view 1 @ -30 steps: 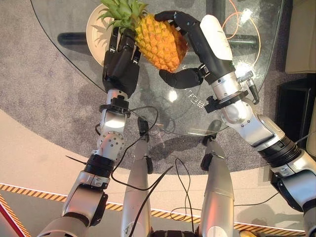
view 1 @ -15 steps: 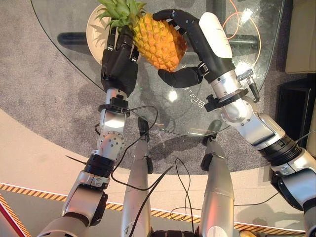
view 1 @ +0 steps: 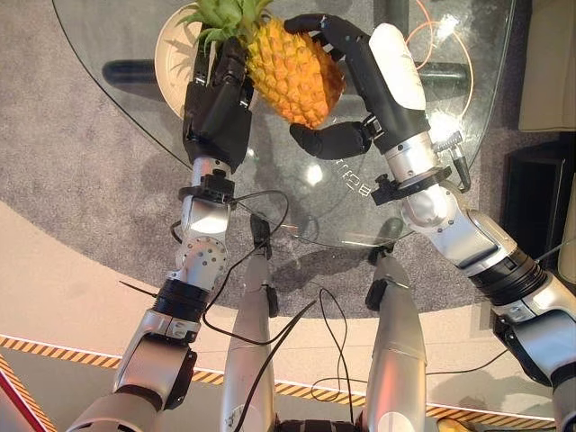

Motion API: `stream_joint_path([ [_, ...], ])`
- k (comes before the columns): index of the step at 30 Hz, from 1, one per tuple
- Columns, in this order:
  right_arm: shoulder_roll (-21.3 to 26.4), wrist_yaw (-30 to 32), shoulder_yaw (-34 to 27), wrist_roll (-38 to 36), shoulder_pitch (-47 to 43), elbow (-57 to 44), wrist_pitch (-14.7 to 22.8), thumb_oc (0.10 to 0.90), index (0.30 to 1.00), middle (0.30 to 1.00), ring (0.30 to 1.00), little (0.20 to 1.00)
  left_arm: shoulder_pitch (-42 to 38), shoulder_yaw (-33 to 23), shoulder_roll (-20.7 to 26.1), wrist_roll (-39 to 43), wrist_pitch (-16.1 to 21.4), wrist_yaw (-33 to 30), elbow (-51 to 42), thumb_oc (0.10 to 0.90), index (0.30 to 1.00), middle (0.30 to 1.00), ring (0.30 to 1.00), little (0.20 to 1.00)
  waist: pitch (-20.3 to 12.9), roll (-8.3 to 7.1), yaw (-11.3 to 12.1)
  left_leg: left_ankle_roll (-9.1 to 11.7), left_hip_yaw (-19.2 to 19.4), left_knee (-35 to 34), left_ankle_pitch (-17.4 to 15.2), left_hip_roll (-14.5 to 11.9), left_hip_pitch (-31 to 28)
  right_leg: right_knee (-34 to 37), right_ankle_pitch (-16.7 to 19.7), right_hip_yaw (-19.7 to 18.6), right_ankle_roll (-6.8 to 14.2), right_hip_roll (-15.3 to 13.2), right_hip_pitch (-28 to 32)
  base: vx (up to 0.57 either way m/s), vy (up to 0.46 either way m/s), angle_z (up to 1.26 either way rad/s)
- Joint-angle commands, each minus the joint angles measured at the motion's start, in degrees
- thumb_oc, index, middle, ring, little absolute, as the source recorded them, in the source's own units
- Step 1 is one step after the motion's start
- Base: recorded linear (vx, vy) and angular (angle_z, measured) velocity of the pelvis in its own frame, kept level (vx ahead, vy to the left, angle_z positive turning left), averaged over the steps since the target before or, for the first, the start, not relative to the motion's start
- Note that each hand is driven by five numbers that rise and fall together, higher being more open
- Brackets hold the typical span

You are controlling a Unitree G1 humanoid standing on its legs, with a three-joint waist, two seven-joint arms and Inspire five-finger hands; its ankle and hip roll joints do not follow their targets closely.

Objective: Pick up the fruit to the plate

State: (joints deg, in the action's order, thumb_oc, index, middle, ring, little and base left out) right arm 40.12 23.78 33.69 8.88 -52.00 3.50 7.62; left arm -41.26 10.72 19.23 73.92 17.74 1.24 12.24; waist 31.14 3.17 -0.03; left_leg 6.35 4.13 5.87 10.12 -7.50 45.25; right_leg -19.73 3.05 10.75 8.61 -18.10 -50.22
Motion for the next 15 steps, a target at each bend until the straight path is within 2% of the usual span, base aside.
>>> stream_joint_path([
  [1,-0.9,4.7,-4.1,2.2,-3.4,-9.3,4.6,0.1,0.3,0.3,0.3,0.2,-6.9,-2.2,1.1,-6.1,7.1,1.0,-10.3,0.8,0.9,0.9,0.9,0.9,-1.4,-0.9,0.7,1.7,-0.5,4.1,-3.5,-0.5,1.0,6.5,3.4,0.5,3.1,0.0,3.7,0.0,0.0,0.0],
  [9,-1.7,4.7,-5.3,3.4,-3.9,-8.5,5.2,0.1,0.3,0.3,0.3,0.2,-7.5,-3.9,0.4,-6.7,8.1,-4.1,-7.9,0.8,0.9,0.9,0.9,0.9,-1.4,-0.9,0.6,1.7,-0.3,4.2,-3.5,-0.5,0.9,6.3,3.3,0.5,3.1,0.0,3.6,0.0,0.0,0.0],
  [15,-1.5,4.1,-5.1,3.9,-4.4,-8.0,5.4,0.1,0.3,0.3,0.3,0.2,-7.9,-4.5,0.0,-5.7,7.4,-3.5,-6.9,0.8,0.9,0.9,0.9,0.9,-1.4,-0.78,0.6,1.9,-0.1,3.8,-3.3,-0.6,0.8,6.7,3.3,0.7,3.2,-0.2,3.8,0.0,0.0,0.0],
])
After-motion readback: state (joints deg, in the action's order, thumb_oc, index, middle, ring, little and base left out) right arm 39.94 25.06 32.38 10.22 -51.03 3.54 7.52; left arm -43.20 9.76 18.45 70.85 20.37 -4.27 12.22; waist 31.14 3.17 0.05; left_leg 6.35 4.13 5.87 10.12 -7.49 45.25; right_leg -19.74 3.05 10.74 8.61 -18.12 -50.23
